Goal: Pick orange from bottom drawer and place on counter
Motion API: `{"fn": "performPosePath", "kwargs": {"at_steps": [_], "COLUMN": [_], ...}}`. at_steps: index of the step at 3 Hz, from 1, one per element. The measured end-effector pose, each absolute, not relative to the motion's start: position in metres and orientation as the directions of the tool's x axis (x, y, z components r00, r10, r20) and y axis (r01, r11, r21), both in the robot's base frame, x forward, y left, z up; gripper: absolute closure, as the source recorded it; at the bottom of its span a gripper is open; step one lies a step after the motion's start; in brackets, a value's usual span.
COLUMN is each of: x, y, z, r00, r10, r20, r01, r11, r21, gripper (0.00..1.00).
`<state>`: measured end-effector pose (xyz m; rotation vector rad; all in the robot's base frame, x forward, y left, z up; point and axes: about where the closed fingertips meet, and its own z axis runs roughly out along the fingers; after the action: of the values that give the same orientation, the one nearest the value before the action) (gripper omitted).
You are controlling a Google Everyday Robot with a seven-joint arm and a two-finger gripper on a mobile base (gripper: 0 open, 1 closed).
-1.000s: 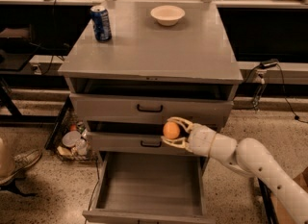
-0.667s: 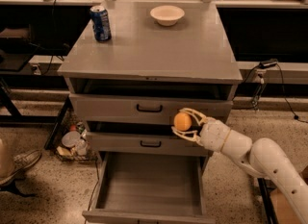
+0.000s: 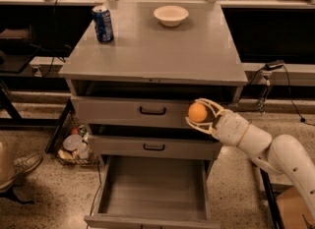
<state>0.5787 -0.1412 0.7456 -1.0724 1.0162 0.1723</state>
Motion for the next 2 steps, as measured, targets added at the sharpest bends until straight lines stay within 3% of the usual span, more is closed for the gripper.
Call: {"fn": "performPosePath", "kwargs": {"at_steps": [2], "x": [0.598], "y": [-0.151], "z": [0.793], "r00": [0.592], "r10": [-0.294], "r20": [-0.751], "r01": [-0.54], "r11": [0.547], "r21": [-0.64], "gripper": [1.0]}}
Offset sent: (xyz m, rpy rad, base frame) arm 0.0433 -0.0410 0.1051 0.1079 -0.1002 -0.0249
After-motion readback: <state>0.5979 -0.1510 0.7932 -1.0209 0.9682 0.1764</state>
